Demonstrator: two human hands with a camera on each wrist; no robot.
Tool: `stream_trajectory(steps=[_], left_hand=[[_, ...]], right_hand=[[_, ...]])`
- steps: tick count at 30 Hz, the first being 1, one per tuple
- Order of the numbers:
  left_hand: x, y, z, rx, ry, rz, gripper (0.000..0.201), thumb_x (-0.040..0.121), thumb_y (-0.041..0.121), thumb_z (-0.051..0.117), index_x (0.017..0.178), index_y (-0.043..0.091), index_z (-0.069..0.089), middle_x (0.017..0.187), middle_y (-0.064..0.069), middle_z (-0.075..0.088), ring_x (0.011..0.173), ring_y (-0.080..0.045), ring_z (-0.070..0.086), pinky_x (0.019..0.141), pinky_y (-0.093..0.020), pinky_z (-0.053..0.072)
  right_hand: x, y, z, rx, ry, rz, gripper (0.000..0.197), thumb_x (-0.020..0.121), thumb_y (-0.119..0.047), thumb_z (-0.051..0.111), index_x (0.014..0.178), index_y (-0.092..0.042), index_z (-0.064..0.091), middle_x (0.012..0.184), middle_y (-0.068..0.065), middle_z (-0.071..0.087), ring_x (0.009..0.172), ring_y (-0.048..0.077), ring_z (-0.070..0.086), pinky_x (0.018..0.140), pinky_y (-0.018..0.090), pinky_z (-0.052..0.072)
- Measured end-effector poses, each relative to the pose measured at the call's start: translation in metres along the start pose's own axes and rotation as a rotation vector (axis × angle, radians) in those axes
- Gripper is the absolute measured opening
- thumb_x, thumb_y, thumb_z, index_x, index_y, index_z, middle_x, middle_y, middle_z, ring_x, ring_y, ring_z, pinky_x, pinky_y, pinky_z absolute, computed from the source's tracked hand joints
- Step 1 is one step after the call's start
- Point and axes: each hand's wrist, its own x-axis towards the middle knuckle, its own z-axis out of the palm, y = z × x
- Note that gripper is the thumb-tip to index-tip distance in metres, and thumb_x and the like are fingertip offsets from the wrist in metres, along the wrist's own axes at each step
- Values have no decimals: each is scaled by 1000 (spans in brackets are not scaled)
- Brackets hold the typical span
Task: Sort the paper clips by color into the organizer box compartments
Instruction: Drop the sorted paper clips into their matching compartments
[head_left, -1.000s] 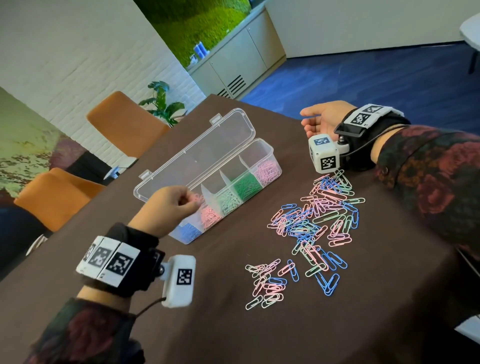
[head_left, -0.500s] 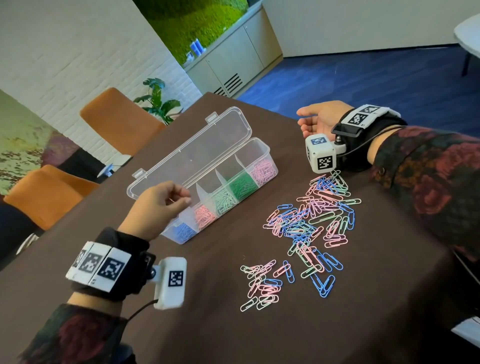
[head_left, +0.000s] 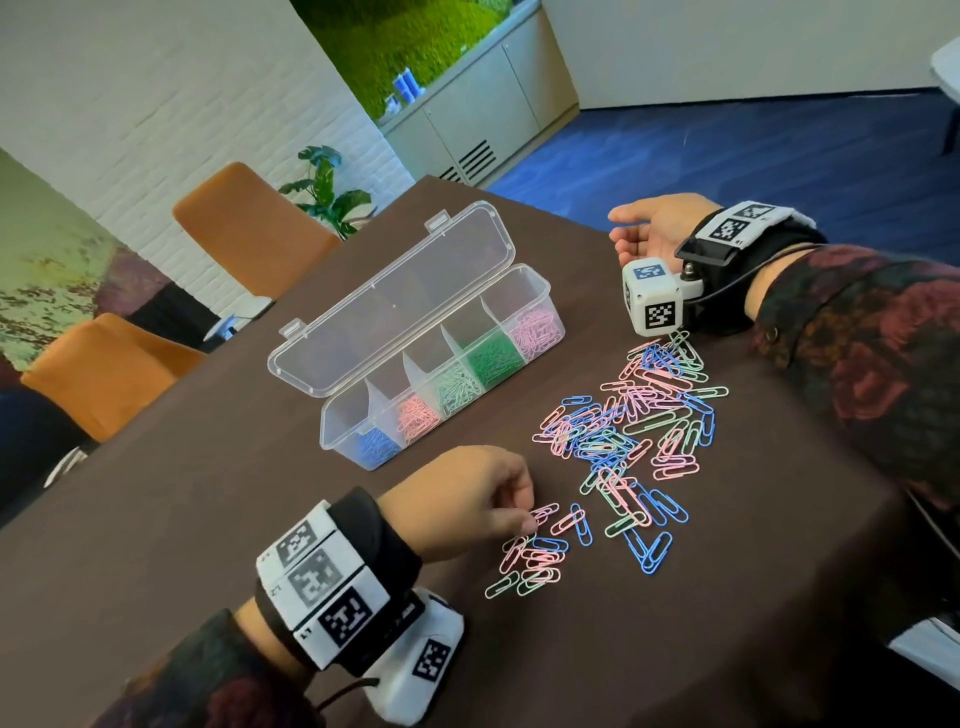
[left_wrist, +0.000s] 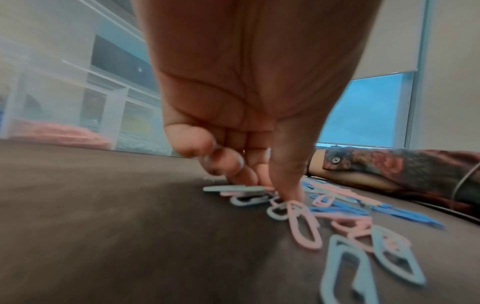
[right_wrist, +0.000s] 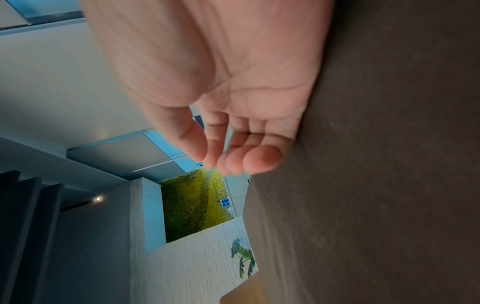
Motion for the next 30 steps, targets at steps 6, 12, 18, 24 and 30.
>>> stream_trajectory(steps=[6,12,18,24,30], left_hand=[[-1,-9,-6,-35,-3,-1,20,79,27,75,88,21,58,83,11,50,70,3,50,64,-8,35],[-7,-15,-4,32,-36,-18,19,81,25,73,77,26,54,80,12,49,70,6,49,63,-9,35],[-11,-13,-4,-96,62,-26,20,83,19,71,73,21,54,69,9,55,60,-2,49,58,-12,36],[-14,-6,0,-209,36,-27,20,81,14,72,76,24,56,63,11,55,55,0,48,58,-10,35],[-8,-2,8,-78,38,-100,9,83,20,69,82,21,60,66,9,60,55,0,51,58,-11,38]], right_hand=[[1,0,1,-15,-4,-4,17,89,-18,62,83,-4,55,71,1,51,56,11,49,43,17,46],[2,0,2,-20,1,-9,17,89,-18,61,82,-4,55,71,1,51,55,11,48,42,16,45],[1,0,1,-17,-2,-5,18,90,-19,60,82,-3,54,71,2,50,56,11,48,42,16,45],[1,0,1,-16,1,-38,13,90,-16,61,90,-5,54,71,3,52,54,11,48,43,17,46],[-1,0,1,-21,-7,-25,16,90,-17,60,85,-3,54,72,2,51,56,11,48,42,16,46]])
